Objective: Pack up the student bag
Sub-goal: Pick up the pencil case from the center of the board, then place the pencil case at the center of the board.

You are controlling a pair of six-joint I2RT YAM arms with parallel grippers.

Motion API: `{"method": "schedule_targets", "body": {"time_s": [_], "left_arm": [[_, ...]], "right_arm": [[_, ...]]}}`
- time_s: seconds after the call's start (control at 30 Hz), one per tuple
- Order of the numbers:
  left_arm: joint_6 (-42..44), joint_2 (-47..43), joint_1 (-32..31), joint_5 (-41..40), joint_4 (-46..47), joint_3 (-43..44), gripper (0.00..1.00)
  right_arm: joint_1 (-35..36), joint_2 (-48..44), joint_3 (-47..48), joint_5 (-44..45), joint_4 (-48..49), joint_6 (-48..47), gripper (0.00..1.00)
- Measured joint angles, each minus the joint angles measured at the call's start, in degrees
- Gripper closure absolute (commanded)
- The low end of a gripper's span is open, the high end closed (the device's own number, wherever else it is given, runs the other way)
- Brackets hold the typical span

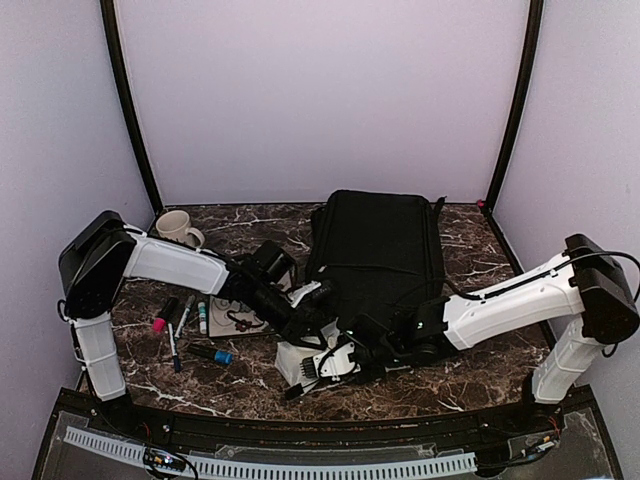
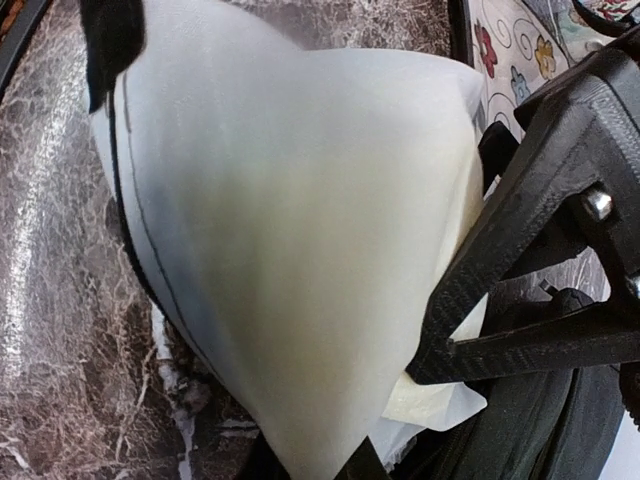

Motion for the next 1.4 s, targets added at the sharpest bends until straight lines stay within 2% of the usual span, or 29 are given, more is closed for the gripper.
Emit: {"method": "schedule_targets", "body": {"time_s": [0.2,0.5,0.73,0.9,1.13,1.4], "left_arm": [[0.87,-3.32,0.17,-5.66,-4.17,-0.02,0.35],[1.07,-14.38,5.18,-14.86,-7.06,-0.20,0.34],[0.90,-16.55,5.64,-16.63,-7.10,-1.55,0.34],[0.83,-16.52,5.64,-17.03,-7.08,-1.97,0.34],[0.83,-16.52,5.64,-17.25,-7.13,-1.97,0.34],[0.85,-16.52,5.64,-17.51,-7.13,-2.10,0.34]], "right_arm": [[-0.35,-0.02,4.42,-2.27,-6.23,0.96,0.93],[-3.96,-0.13,16.57,-10.80,-24.55,5.68,0.93],[-6.73,0.92,25.75,-14.67,-38.34,7.96,0.94],[-6.91,5.97,30.51,-17.42,-45.24,8.98,0.93],[-6.47,11.87,35.95,-22.53,-50.18,11.72,0.93],[-4.81,18.80,47.21,-25.11,-51.69,18.97,0.94]]}}
